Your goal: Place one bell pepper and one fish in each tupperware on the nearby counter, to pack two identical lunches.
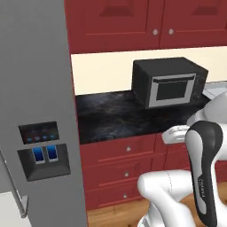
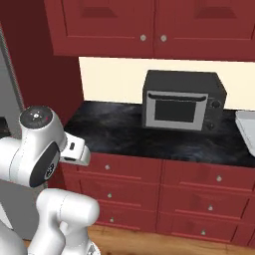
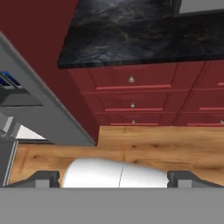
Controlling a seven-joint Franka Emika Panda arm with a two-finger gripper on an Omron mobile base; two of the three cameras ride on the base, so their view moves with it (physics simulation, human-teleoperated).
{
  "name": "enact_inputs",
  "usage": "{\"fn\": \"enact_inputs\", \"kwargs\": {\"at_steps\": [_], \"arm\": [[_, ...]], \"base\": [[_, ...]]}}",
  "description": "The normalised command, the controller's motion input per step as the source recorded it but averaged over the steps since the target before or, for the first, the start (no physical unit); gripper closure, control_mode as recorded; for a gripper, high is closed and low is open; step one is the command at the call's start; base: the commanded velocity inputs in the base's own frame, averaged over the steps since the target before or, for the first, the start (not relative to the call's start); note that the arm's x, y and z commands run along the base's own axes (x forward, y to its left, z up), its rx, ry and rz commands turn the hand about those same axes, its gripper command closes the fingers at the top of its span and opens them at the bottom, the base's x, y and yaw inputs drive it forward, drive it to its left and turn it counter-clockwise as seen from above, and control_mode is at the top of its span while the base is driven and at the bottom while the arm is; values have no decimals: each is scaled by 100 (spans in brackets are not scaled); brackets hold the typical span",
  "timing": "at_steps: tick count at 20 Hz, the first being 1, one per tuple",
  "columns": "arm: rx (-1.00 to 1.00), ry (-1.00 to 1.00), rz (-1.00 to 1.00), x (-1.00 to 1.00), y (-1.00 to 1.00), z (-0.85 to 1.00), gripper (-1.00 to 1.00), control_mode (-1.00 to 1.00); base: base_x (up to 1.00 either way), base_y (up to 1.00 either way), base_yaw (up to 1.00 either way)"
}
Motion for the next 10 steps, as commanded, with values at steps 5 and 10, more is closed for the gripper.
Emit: {"fn": "enact_inputs", "kwargs": {"at_steps": [5, 10], "arm": [[0, 0, 0, 0, 0, 0, -100, 100], [0, 0, 0, 0, 0, 0, -100, 100]], "base": [[-2, 100, -5], [-3, 100, -3]]}}
